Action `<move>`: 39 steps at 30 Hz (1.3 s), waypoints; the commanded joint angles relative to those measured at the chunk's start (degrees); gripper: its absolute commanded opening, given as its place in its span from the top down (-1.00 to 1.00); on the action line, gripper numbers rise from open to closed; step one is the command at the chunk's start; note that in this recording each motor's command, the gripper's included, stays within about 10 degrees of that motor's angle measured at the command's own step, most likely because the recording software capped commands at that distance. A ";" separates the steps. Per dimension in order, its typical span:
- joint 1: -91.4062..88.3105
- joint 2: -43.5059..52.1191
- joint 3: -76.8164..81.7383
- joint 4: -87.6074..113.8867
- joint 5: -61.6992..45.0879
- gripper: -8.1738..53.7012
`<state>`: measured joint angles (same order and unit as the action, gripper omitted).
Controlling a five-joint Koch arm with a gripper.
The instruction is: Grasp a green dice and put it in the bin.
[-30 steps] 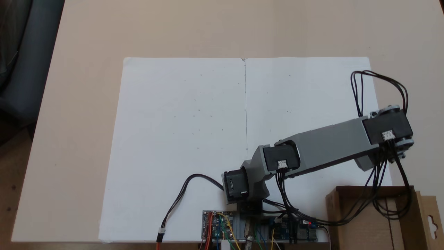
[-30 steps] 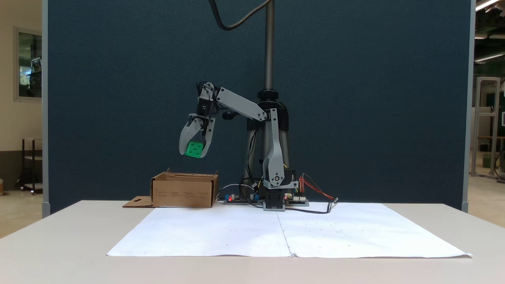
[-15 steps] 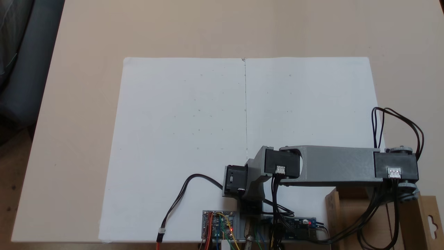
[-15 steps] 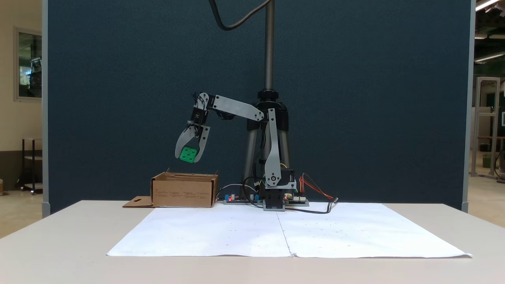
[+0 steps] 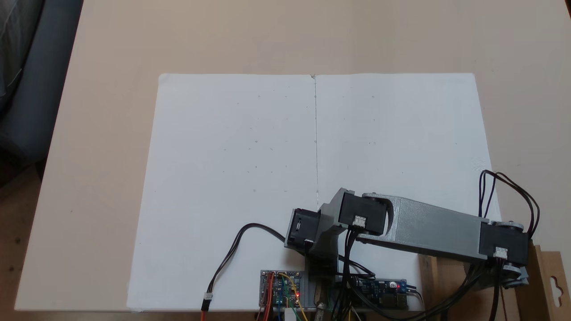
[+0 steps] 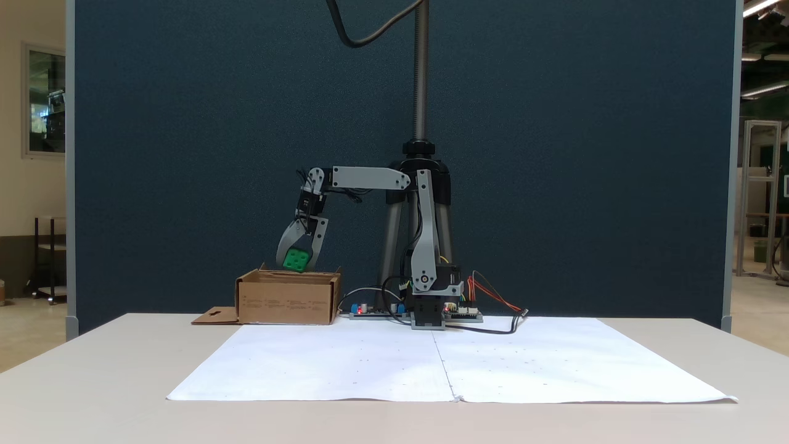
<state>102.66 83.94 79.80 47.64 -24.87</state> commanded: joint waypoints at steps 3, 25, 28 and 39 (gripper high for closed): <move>0.53 2.64 -0.62 -2.46 -5.19 -0.32; 0.09 9.93 -0.88 4.66 -2.46 -0.53; -2.11 10.46 -4.66 10.72 -0.09 -0.53; -17.84 10.28 -21.80 32.61 7.12 -0.53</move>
<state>86.31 92.46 60.21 75.59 -23.47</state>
